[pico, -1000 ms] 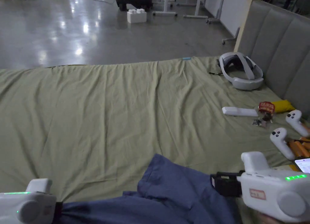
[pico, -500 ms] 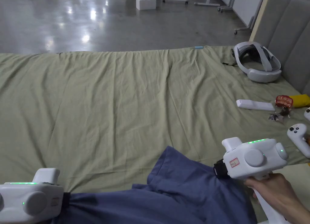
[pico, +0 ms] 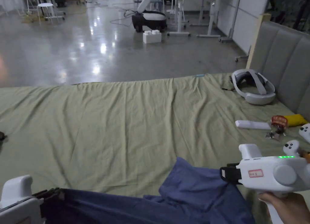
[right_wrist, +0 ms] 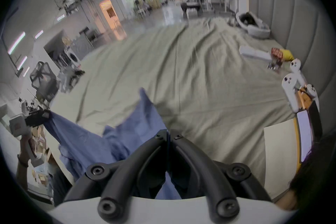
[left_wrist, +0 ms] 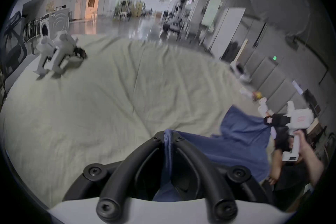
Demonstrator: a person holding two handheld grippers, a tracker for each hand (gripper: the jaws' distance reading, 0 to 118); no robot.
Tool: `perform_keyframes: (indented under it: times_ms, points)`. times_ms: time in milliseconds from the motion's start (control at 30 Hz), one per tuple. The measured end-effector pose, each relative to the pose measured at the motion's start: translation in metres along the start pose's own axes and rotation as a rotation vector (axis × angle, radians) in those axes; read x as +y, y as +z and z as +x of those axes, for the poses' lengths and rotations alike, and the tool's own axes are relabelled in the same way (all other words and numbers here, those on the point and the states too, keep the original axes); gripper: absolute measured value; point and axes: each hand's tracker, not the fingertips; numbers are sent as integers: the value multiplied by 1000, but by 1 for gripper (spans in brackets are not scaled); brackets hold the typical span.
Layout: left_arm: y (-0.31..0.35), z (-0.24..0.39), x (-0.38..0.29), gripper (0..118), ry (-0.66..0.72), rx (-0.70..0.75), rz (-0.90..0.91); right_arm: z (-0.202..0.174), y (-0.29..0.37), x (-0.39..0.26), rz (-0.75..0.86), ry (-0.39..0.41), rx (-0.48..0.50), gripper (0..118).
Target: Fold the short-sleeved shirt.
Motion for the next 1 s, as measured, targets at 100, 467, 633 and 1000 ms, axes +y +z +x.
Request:
perform_keyframes:
  times_ms: [100, 467, 633, 1000]
  points:
    - [66, 14, 24, 9, -33, -30, 118, -13, 45, 10, 148, 17, -19, 4]
    - [192, 38, 105, 7, -122, -21, 398, -58, 175, 67, 493, 111, -77, 3]
    - [215, 44, 138, 7, -126, -31, 505, -79, 208, 99, 579, 156, -107, 3]
    - [249, 55, 226, 7, -182, 88, 649, -107, 276, 206, 719, 176, -162, 3]
